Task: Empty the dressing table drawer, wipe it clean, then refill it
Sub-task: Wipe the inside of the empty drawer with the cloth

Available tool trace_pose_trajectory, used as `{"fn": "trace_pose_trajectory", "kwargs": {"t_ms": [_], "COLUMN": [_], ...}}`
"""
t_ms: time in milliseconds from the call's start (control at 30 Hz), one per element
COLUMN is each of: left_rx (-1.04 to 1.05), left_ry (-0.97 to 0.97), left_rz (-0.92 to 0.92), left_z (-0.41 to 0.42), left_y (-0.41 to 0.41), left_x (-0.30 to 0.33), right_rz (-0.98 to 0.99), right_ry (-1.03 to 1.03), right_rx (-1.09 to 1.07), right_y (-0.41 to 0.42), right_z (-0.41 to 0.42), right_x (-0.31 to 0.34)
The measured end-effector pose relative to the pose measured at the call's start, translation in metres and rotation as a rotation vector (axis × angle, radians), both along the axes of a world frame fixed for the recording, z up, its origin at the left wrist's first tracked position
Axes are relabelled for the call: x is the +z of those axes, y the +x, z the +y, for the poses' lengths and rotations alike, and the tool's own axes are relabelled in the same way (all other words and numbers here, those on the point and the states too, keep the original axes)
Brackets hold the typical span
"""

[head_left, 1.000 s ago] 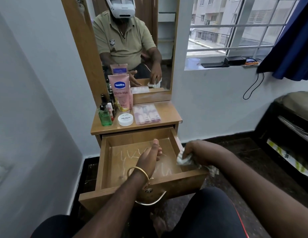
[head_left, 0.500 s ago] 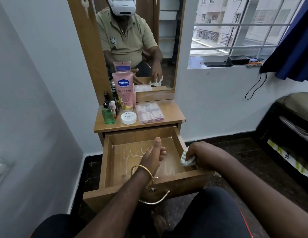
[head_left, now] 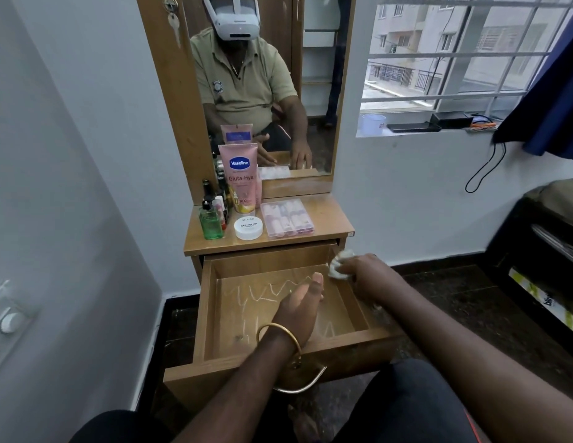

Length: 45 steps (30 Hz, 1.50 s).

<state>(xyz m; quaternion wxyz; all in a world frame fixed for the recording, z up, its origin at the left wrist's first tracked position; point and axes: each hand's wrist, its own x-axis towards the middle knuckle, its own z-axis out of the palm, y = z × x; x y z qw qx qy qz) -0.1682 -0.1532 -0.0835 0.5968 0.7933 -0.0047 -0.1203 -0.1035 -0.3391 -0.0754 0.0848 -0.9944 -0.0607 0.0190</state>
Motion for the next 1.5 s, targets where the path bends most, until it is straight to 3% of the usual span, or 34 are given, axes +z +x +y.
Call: {"fn": "trace_pose_trajectory", "kwargs": {"t_ms": [100, 233, 467, 633, 967, 1100, 1333, 1500], "left_rx": [-0.007, -0.003, 0.004, 0.026, 0.124, 0.132, 0.07, 0.02], "left_ry": [-0.027, -0.06, -0.067, -0.102, -0.226, -0.225, -0.144, -0.09], "left_rz": [0.005, 0.02, 0.051, 0.073, 0.188, 0.178, 0.127, 0.092], "left_z": [0.001, 0.002, 0.004, 0.004, 0.006, 0.007, 0.005, 0.004], "left_y": [-0.001, 0.001, 0.001, 0.004, 0.017, 0.014, 0.006, 0.003], "left_x": [0.0, 0.001, 0.003, 0.002, -0.005, -0.004, 0.005, 0.007], "right_rz": [0.101, 0.049, -0.097, -0.09, 0.308, 0.232, 0.13, 0.111], "right_ry": [-0.04, 0.017, 0.062, 0.082, -0.05, -0.071, 0.109, 0.037], "right_rx": [0.057, 0.098, -0.012, -0.07, 0.056, 0.083, -0.177, -0.173], "right_y": [-0.028, -0.028, 0.03, 0.035, -0.039, -0.03, 0.047, 0.042], "right_z": [-0.014, -0.021, 0.008, 0.014, -0.028, -0.016, 0.021, 0.024], "right_x": [0.006, -0.001, -0.001, -0.008, 0.001, 0.011, 0.015, 0.014]}}
